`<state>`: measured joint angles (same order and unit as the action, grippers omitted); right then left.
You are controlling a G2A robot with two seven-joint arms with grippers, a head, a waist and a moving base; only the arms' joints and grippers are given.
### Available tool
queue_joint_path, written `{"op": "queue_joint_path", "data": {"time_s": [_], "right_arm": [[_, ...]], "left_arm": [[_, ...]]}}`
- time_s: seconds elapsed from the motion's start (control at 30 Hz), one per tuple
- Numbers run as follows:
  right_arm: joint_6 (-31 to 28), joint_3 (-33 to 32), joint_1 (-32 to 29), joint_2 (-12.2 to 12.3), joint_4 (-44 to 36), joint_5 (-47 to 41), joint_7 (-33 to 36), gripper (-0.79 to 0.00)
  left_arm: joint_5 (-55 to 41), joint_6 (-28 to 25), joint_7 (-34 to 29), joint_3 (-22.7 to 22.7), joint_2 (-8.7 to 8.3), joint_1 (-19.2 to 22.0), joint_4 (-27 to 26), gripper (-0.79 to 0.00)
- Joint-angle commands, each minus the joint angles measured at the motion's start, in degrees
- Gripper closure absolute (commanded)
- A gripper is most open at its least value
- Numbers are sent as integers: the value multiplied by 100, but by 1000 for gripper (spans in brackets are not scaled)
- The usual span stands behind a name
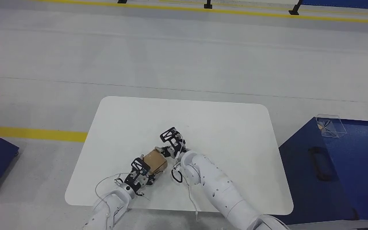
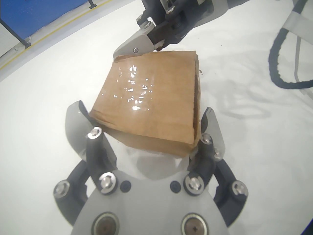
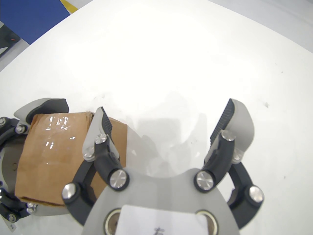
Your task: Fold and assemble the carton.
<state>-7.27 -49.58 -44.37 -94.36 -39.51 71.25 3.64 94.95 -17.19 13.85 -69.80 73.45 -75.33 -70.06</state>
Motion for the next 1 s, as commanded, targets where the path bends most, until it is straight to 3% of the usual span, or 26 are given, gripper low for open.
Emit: {"op": "queue_joint_path", "data": {"time_s": [0.0,0.03,0.07,0.17,0.2,0.37,0.53,0.63,0.77,0.87,0.97], "right_arm": [[2,-5,5,-8,26,-10,-11,-785],[5,-5,6,-12,38,-6,-17,-785],[20,-4,10,-15,50,3,-19,-785],[87,-24,18,-21,75,13,-43,-785],[157,-56,25,-17,80,9,-77,-785],[648,-531,55,85,-20,-252,-444,-785],[692,-1249,-202,329,-688,-489,-691,-785],[634,-1620,-543,485,-1389,-427,-536,-785],[590,-1949,-1088,634,-2390,-267,-180,-785],[571,-2064,-1413,694,-2915,-194,42,-785],[550,-2082,-1593,718,-3159,-163,160,-785]], "left_arm": [[17,2,4,0,-8,-22,-30,-323],[26,4,-1,6,-11,-38,-50,-292],[30,3,4,11,-13,-52,-77,-194],[40,5,4,24,-22,-101,-171,-12],[39,5,2,35,-23,-124,-215,0],[-422,-207,-37,89,-7,-300,-538,0],[-1867,-573,-571,207,76,-540,-1073,0],[-3239,-653,-1318,293,144,-697,-1377,0],[-5093,-395,-2811,292,194,-692,-1677,0],[-5868,-149,-3738,272,193,-567,-1716,0],[-5899,232,-4131,274,187,-375,-1546,0]]}}
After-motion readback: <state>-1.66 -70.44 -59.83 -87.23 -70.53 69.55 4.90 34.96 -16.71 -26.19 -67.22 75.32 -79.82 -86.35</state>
